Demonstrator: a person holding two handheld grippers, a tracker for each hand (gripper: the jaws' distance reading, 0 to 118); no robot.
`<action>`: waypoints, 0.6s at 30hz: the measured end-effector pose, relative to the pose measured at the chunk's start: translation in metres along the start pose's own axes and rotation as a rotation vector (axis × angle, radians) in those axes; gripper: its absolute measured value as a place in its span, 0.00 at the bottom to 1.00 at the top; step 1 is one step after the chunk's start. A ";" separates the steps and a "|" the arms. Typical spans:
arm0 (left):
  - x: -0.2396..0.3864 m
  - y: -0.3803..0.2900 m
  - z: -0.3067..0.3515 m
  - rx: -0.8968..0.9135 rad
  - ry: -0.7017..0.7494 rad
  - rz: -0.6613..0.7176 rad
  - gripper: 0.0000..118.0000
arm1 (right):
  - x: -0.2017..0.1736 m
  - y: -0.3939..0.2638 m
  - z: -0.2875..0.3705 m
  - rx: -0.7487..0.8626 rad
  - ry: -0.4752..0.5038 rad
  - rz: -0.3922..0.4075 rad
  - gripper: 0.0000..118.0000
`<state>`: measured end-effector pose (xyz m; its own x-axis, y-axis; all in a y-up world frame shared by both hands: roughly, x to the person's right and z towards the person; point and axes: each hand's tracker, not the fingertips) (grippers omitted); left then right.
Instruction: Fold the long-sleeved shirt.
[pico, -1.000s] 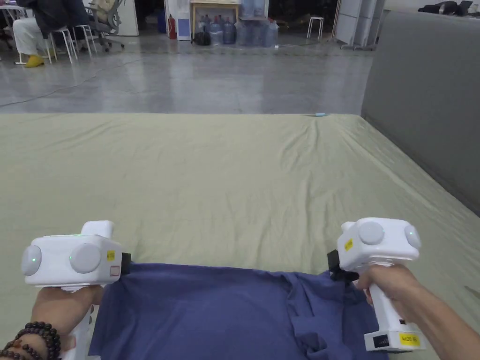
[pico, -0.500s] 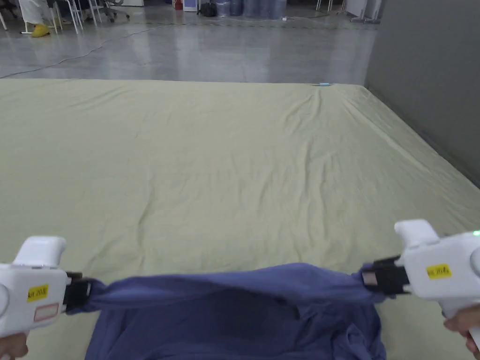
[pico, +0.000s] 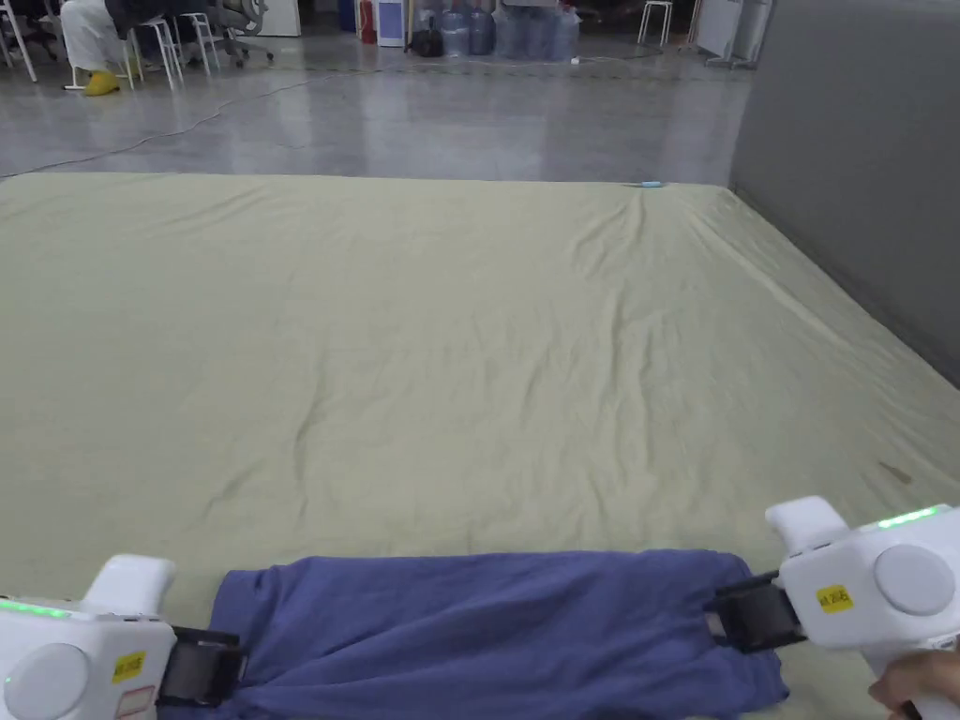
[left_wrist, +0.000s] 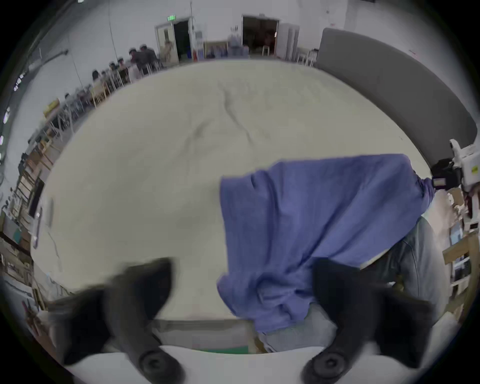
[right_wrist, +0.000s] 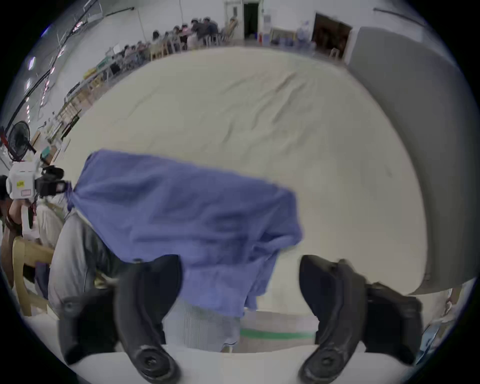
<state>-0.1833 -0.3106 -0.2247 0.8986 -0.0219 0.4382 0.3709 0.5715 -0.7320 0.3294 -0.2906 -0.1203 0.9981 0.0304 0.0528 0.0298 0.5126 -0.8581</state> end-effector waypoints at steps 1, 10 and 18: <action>0.003 0.007 0.018 0.061 -0.009 0.000 0.99 | -0.004 0.005 0.016 0.065 -0.023 -0.011 0.80; 0.011 0.051 0.062 0.216 -0.113 0.147 0.00 | -0.073 0.037 0.061 0.312 0.024 -0.122 0.00; 0.005 0.045 0.035 0.164 -0.152 0.204 0.00 | -0.087 0.035 0.032 0.228 0.078 -0.042 0.00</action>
<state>-0.1698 -0.2565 -0.2374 0.9009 0.2226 0.3726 0.1325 0.6764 -0.7246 0.2417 -0.2482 -0.1389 0.9976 -0.0574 0.0391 0.0680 0.6930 -0.7177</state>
